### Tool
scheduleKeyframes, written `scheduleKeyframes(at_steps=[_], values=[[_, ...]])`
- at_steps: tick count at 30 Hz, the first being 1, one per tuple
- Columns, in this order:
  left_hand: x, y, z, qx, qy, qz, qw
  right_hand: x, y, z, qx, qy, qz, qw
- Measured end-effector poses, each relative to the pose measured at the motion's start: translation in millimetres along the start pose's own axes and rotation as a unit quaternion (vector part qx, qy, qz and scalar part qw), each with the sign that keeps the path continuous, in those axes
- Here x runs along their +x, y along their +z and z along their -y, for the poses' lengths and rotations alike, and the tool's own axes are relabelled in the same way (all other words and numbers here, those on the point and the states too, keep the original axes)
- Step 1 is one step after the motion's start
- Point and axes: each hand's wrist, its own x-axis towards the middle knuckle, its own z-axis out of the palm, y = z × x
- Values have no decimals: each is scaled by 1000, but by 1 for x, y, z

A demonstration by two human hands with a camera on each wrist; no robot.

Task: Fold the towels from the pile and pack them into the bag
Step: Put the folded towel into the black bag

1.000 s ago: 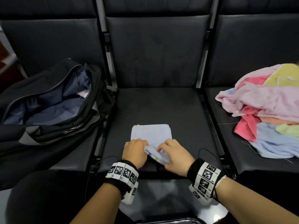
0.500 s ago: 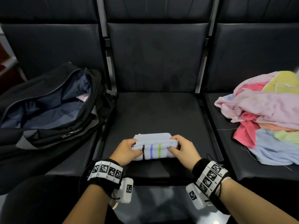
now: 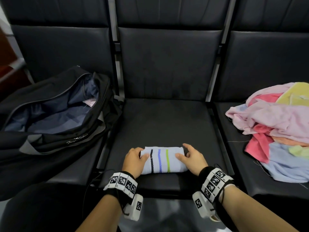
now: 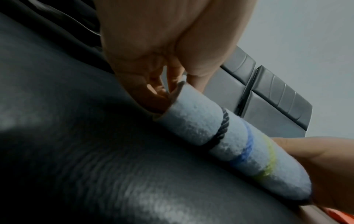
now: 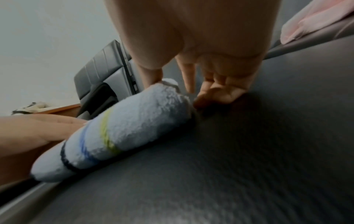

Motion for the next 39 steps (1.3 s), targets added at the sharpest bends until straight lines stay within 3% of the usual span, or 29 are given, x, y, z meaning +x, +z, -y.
scheduleKeyframes(at_steps=[5, 11, 17, 20, 23, 25, 27, 30, 32, 35, 39], values=[[4, -1, 3, 25, -26, 3, 999, 7, 0, 0, 1, -1, 65, 998], [2, -4, 2, 25, -45, 50, 997, 0, 1, -3, 47, -7, 45, 998], [-4, -7, -2, -43, -64, 59, 995, -14, -10, 6, 149, -33, 35, 988], [-9, -17, -18, -88, 33, 47, 994, -22, -19, 31, 168, -86, 6, 982], [-17, -37, -41, -119, 144, 123, 975, -32, -24, 67, 144, -176, -3, 974], [-22, -47, -51, -148, 167, 193, 956, -40, -27, 93, 87, -245, 12, 966], [-27, -55, -56, -180, 167, 219, 944, -48, -30, 118, 11, -295, 40, 955], [-33, -70, -61, -183, 180, 185, 949, -56, -32, 147, -68, -342, 54, 936], [-33, -82, -62, -172, 182, 166, 954, -57, -34, 162, -65, -362, 51, 929], [-28, -105, -61, -181, 175, 123, 960, -47, -32, 186, -6, -380, 36, 924], [-12, -141, -54, -282, 130, -10, 950, -18, -15, 219, 116, -334, 16, 935]])
